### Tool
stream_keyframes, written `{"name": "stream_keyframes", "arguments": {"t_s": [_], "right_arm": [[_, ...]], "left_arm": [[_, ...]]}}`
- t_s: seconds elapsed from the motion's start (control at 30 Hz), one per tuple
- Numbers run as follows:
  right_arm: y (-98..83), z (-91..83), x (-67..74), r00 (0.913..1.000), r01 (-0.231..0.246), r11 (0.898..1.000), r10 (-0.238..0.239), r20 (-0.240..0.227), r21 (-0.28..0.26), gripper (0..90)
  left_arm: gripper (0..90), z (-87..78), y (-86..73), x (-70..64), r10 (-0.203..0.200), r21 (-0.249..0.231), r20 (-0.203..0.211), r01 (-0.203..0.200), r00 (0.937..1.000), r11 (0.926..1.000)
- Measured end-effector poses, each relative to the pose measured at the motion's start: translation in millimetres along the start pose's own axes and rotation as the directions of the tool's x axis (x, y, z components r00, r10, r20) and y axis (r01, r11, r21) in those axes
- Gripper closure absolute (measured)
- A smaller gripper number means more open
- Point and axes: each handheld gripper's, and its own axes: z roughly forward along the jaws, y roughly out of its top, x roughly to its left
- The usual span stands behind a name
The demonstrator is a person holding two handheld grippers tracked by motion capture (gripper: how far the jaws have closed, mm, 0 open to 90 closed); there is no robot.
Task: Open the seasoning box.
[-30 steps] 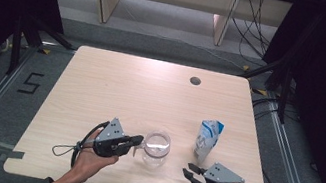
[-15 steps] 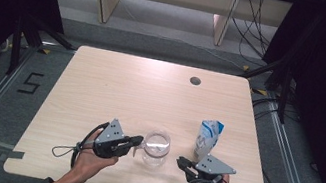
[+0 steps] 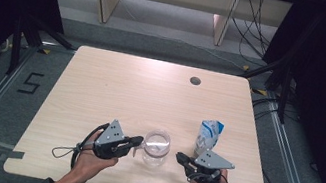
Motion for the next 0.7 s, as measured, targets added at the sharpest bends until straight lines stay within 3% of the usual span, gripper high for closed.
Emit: {"name": "stream_keyframes", "arguments": {"t_s": [0.07, 0.1, 0.13, 0.23, 0.7], "right_arm": [[1.6, 2.1, -0.6, 0.9998, 0.007, 1.0, -0.007, -0.018, -0.007, 86.6], [2.1, 2.7, -0.3, 0.9999, 0.014, 1.0, -0.014, 0.007, -0.026, 87.1], [3.3, 3.3, -0.4, 0.9999, 0.01, 1.0, -0.01, -0.014, -0.012, 87.5], [5.3, 4.9, -1.7, 0.9997, 0.024, 0.999, -0.024, -0.002, -0.025, 87.9], [8.4, 10.6, -3.4, 0.9997, -0.003, 1.0, 0.003, -0.024, -0.029, 88.3]], "left_arm": [[89.2, 0.0, -0.5, -0.4, 0.002, -0.004, -0.003, -0.002, 1.0, 1.0], [89.2, -0.2, -0.7, -0.4, 0.006, -0.004, -0.004, -0.006, 1.0, 1.0], [89.2, -0.3, -0.8, -0.5, 0.006, -0.005, -0.004, -0.006, 1.0, 1.0], [89.2, -0.4, -1.4, -1.0, 0.011, -0.01, -0.006, -0.011, 0.9999, 0.9999], [89.2, -1.4, -2.1, -4.3, 0.022, -0.011, -0.001, -0.022, 0.9998, 0.9997]]}}
